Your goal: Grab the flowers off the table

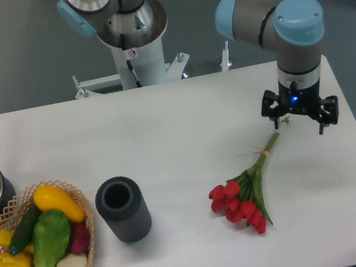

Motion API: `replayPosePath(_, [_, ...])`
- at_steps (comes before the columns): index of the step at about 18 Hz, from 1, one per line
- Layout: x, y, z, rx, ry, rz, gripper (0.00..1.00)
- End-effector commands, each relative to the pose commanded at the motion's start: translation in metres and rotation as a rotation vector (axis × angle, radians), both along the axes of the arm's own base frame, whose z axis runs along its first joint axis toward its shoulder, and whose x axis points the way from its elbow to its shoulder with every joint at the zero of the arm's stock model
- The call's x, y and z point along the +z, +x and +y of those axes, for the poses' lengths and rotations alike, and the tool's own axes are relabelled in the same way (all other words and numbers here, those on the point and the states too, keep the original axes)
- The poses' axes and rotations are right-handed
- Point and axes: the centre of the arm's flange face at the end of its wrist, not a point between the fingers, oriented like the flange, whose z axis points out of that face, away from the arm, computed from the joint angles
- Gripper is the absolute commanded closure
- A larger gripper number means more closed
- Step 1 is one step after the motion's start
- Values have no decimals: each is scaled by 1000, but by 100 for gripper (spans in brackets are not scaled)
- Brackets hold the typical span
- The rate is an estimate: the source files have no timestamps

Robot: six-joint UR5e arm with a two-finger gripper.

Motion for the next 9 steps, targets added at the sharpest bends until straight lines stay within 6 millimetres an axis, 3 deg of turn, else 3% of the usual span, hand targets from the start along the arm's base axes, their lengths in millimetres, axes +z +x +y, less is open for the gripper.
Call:
replayPosePath(5, [0, 9, 9, -17, 1, -4, 0])
replayPosePath(9, [-6, 30, 37, -65, -2, -13, 0])
